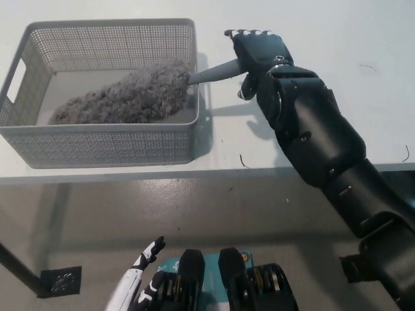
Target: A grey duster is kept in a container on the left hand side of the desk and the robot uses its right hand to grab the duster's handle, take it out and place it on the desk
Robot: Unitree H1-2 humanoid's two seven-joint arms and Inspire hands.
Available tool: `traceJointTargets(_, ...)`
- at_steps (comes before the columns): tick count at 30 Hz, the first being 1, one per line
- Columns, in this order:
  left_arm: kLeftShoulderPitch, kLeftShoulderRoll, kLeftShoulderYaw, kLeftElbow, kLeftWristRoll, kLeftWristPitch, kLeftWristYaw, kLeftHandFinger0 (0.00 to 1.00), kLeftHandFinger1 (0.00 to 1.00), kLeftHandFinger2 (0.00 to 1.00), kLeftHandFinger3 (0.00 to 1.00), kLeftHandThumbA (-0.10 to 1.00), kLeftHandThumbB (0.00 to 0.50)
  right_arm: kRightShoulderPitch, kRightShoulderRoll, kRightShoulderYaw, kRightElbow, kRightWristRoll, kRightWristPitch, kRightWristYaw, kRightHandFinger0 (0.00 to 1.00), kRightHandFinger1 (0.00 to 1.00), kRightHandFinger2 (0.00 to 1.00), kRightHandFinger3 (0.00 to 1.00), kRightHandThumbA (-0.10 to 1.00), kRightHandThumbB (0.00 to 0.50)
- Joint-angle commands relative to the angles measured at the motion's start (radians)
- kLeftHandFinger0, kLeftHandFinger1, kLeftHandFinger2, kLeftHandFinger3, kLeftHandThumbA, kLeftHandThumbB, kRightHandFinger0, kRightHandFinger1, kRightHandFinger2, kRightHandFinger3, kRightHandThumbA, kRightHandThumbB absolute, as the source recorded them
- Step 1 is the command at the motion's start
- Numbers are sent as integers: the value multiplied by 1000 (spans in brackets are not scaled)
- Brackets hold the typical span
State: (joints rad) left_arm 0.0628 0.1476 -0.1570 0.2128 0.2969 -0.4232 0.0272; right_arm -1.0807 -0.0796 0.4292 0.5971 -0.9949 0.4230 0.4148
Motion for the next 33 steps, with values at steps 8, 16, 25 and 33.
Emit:
traceJointTargets(8, -1, 18, -4, -25, 6, -38, -6, 1000, 1000, 1000, 1000, 1000, 94, -91, 99, -21, 305, 44, -252, -728, 1, 16, 208, 305, -19, 189)
traceJointTargets(16, -14, 24, -9, -20, 4, -41, -16, 1000, 1000, 1000, 1000, 1000, 98, -85, 120, -58, 352, 99, -360, -846, 0, 66, 386, 291, 51, 201)
traceJointTargets(25, -14, 22, -18, -18, 11, -37, -20, 1000, 1000, 1000, 1000, 1000, 83, -51, 141, -120, 367, 169, -413, -952, 0, 62, 407, 454, 156, 125)
traceJointTargets(33, -19, 21, -21, -9, 19, -40, -16, 1000, 1000, 1000, 1000, 1000, 71, -53, 241, -578, 311, 674, -505, -798, 0, 120, 405, 322, -100, 108)
